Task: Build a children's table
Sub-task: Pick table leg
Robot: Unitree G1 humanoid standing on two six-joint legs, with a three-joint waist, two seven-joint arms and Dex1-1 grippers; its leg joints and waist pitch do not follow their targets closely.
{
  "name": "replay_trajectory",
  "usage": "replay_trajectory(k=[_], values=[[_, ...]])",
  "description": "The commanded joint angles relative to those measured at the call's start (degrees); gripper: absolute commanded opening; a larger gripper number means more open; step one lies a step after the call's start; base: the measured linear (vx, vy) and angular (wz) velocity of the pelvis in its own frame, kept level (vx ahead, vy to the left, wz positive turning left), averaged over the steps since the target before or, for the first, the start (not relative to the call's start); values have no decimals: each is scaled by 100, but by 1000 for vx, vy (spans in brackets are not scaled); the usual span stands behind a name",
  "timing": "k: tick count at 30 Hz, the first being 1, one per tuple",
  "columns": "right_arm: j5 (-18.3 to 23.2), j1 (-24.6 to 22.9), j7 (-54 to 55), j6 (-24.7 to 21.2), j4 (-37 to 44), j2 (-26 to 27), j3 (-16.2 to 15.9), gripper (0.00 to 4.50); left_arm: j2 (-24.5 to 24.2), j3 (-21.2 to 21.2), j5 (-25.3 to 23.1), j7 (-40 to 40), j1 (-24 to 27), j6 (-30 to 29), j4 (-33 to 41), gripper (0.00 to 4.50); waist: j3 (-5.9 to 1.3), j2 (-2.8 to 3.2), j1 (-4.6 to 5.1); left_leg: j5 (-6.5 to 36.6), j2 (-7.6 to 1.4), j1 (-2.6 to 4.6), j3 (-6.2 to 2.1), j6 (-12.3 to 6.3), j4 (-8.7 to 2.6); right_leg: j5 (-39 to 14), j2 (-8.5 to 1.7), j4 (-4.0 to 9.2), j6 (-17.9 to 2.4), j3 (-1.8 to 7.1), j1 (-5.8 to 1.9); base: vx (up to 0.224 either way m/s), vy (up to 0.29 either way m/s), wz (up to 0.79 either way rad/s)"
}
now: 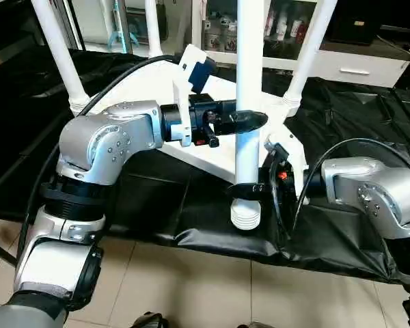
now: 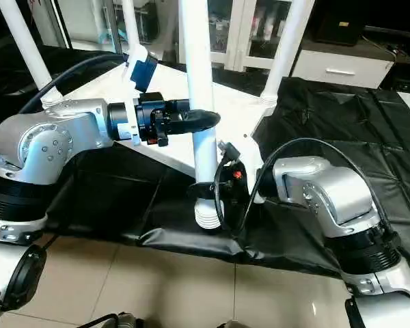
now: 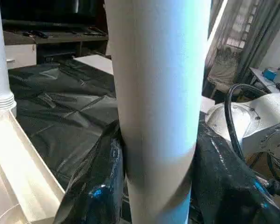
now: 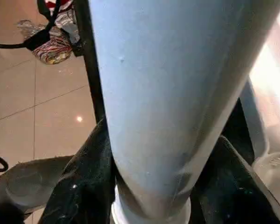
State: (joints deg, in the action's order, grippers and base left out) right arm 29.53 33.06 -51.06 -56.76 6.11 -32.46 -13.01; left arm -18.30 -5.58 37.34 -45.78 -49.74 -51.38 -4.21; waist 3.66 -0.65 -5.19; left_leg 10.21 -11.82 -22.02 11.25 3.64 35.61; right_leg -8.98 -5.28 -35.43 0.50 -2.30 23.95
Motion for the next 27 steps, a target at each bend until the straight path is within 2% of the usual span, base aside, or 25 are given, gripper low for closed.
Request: replay_trajectory(k=[1,9,13,14,16,17,18,19,23,27], values=[[-17,-85,-34,-12,13,-59,-40,189,-33,-37,-57,-18,-168,64,125,177,-468,10,-10,1028,-58,130,-49,266,-427,-1012,-173,330,-1199,144,-309,0,0,0],[-36,-106,-36,55,-15,-9,-26,186,-14,16,-67,-15,-183,61,109,177,-469,9,-9,1022,-57,122,-51,265,-427,-990,-175,328,-1212,144,-314,0,0,0],[-60,-124,2,173,-49,51,21,186,6,66,-66,21,-185,58,97,177,-469,6,-11,1028,-57,129,-48,257,-425,-1000,-174,330,-1212,145,-309,0,0,0],[-92,-144,34,306,-70,101,53,185,25,113,-42,43,-182,45,95,176,-471,32,-18,1038,-57,129,-52,263,-424,-1008,-178,328,-1218,144,-307,0,0,0],[-120,-148,76,383,-94,147,70,185,27,118,-34,37,-183,40,95,175,-471,21,-13,1069,-58,131,-53,268,-427,-1014,-174,332,-1221,141,-308,0,0,0],[-139,-149,106,434,-111,178,81,220,27,120,-29,33,-184,36,95,175,-467,21,-3,1084,-56,127,-53,269,-429,-1022,-171,333,-1223,139,-305,0,0,0],[-150,-142,148,465,-145,222,104,241,20,109,-26,16,-184,34,101,175,-470,40,-10,1087,-54,130,-56,275,-428,-1024,-174,332,-1225,138,-306,0,0,0],[-149,-132,176,466,-173,252,121,255,14,96,-25,-6,-184,39,105,175,-471,31,-2,1082,-53,128,-54,270,-429,-1006,-170,330,-1231,137,-305,0,0,0],[-129,-117,135,390,-155,236,76,287,-16,39,-31,-85,-183,44,132,175,-469,32,-6,1082,-54,128,-56,277,-433,-964,-167,325,-1241,138,-313,0,0,0],[-165,-142,125,404,-122,219,48,296,-33,7,-29,-138,-171,30,174,175,-468,22,-8,1079,-54,128,-54,273,-432,-1007,-173,330,-1226,140,-314,0,0,0]])
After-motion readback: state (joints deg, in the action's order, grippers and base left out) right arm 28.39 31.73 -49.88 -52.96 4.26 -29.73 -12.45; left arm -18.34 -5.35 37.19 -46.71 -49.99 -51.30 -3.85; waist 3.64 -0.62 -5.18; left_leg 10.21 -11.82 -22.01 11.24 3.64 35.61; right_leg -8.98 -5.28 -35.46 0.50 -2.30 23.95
